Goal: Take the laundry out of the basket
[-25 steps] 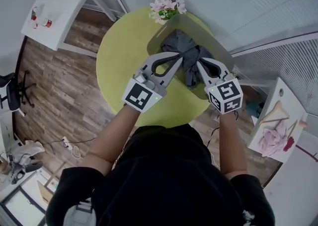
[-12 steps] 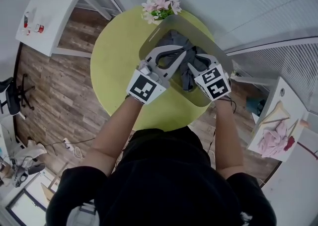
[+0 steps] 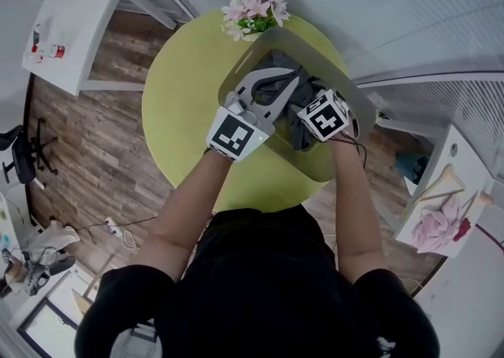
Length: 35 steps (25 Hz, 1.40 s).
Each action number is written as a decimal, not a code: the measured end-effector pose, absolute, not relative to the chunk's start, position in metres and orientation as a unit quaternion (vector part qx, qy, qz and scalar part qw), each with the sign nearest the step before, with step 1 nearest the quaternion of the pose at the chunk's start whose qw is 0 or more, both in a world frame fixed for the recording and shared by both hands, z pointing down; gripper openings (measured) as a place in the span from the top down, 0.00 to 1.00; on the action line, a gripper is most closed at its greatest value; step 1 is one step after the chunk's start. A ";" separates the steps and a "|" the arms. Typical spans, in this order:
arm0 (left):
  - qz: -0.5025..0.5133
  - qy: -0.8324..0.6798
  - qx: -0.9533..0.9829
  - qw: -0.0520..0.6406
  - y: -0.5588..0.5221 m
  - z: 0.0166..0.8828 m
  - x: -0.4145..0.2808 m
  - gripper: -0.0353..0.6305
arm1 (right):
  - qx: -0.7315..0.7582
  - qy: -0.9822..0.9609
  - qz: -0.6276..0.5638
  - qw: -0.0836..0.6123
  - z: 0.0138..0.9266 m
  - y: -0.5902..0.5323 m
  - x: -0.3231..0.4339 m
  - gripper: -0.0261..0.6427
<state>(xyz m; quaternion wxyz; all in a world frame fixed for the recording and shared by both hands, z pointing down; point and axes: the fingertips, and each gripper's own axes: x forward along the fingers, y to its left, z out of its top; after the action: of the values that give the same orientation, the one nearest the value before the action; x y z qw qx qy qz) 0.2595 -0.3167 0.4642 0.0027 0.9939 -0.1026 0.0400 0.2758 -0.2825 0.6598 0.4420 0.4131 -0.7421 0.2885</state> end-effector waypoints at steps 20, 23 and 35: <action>0.034 -0.115 0.993 0.008 -0.349 0.497 0.281 0.93 | 0.352 -0.697 0.361 0.510 0.781 -0.288 0.283 0.31; 0.038 -0.119 0.992 0.009 -0.351 0.499 0.280 0.93 | 0.350 -0.696 0.365 0.511 0.792 -0.288 0.282 0.31; 0.044 -0.140 0.989 0.007 -0.351 0.489 0.267 0.93 | 0.344 -0.699 0.382 0.497 0.800 -0.294 0.283 0.34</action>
<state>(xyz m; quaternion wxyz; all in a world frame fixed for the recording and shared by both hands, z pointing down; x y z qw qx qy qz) 0.2673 -0.3514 0.4891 0.0069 0.9892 -0.1399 0.0439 0.2831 -0.2941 0.8001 0.4973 0.3443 -0.6989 0.3817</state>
